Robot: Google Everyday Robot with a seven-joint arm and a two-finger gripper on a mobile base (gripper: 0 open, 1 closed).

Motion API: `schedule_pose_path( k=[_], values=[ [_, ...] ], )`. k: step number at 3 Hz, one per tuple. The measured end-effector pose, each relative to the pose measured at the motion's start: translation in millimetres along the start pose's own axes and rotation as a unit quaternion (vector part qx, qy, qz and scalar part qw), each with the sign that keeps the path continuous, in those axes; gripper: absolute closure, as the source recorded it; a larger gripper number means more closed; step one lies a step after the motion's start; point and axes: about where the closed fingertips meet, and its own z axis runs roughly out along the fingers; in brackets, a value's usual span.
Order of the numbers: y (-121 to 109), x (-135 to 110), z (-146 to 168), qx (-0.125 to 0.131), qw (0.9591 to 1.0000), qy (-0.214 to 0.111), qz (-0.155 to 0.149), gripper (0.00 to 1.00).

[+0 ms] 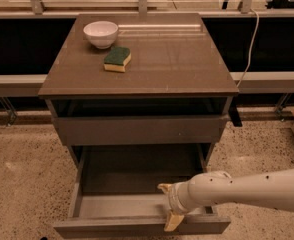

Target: Close middle drawer

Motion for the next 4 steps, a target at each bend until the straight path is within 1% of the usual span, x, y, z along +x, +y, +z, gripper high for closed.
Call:
schedule_pose_path(
  k=[1,2,3,4],
  values=[
    [-27,-3,6,0.008,1.0000,0.002,-0.002,0.31],
    [-71,3,22,0.021,0.9997,-0.006,0.007,0.36],
    [-108,10,31,0.041,0.9989,-0.018,0.016,0.36],
    [-140,9,31,0.066,0.9963,-0.044,0.031,0.24]
  ],
)
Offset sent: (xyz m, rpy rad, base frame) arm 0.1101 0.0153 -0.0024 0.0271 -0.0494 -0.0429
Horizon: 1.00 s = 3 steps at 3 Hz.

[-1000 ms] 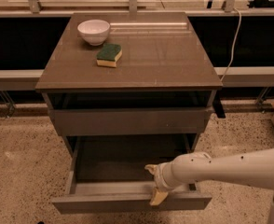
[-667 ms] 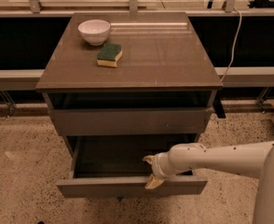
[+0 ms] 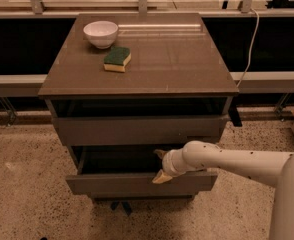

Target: Close middle drawer

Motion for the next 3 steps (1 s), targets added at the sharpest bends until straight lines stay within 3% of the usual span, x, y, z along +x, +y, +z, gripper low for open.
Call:
schedule_pose_path(
  k=[1,2,3],
  values=[
    [-8,-6,-17,0.023,0.9994,-0.023,0.013,0.14],
    [13,-15,-42,0.018,0.9990,-0.038,0.016,0.12],
    [58,-19,-64,-0.010,0.9972,-0.065,0.036,0.11]
  ],
)
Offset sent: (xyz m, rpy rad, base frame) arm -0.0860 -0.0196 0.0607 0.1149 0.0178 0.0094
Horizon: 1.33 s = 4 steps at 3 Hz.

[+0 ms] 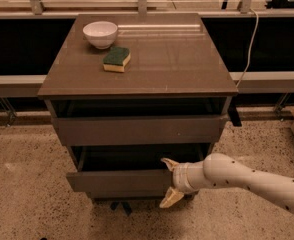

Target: Close middle drawer

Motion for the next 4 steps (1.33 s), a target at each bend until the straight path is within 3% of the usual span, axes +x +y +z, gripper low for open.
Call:
schedule_pose_path(
  k=[1,2,3,4],
  values=[
    [35,-1,2,-0.030,0.9981,-0.043,0.032,0.30],
    [54,-3,23,-0.039,0.9912,-0.107,0.068,0.53],
    [70,-9,63,-0.027,0.9805,-0.172,0.091,0.75],
    [88,-9,83,-0.037,0.9747,-0.193,0.106,0.98]
  ],
)
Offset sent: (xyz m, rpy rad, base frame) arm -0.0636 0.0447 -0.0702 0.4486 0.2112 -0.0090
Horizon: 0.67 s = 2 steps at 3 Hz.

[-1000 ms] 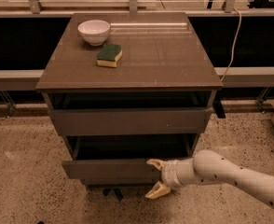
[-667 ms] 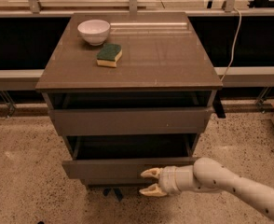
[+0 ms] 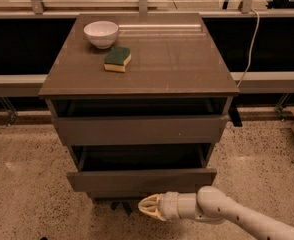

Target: Close middle drawer

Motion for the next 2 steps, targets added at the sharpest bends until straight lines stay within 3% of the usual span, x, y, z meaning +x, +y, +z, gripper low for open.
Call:
schedule_pose_path(
  k=[1,2],
  values=[
    [0,0,2,0.001,1.0000,-0.005,-0.001,1.00],
    [0,-1,14,0.009,0.9991,-0.041,-0.006,1.00]
  ],
)
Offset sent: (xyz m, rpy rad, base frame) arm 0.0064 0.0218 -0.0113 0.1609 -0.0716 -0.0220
